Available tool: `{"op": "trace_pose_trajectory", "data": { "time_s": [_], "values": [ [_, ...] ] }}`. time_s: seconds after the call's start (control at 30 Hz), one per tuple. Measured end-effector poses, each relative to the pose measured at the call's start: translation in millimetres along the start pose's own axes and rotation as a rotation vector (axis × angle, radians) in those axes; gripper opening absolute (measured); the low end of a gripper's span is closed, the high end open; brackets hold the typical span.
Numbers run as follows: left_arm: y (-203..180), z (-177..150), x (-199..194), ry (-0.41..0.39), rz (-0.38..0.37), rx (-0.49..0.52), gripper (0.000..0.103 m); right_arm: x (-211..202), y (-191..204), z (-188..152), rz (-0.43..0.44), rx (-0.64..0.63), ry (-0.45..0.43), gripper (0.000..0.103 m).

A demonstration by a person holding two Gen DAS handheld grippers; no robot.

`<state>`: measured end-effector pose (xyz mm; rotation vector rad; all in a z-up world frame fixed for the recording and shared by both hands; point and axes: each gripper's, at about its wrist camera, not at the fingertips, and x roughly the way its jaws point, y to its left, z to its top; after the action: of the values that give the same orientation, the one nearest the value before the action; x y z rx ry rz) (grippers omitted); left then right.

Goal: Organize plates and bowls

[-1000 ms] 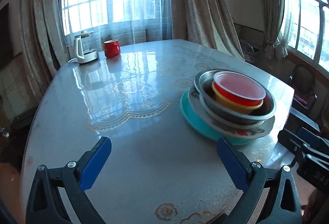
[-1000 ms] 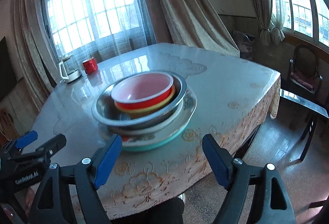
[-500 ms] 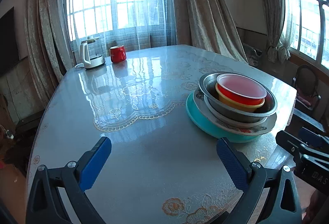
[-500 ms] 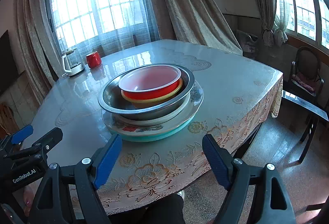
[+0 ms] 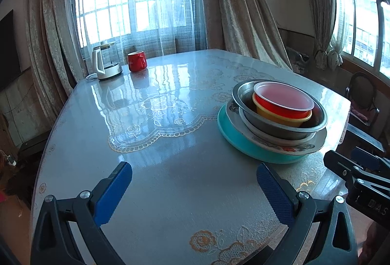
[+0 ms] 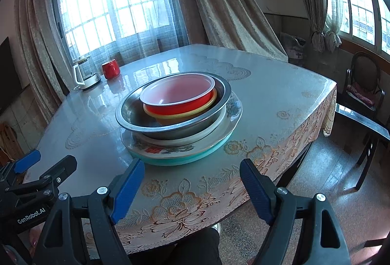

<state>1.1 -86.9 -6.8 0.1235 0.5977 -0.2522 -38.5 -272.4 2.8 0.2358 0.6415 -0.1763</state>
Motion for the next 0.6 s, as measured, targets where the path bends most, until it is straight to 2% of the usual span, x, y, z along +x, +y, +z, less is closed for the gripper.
{"op": "trace_pose_trajectory", "data": {
  "time_s": [0.6],
  "values": [
    [-0.3,0.5,2.0,0.012,-0.002,0.003,0.103,1.9,-1.3,0.5,0.001,0.007,0.007,0.082]
  ]
}}
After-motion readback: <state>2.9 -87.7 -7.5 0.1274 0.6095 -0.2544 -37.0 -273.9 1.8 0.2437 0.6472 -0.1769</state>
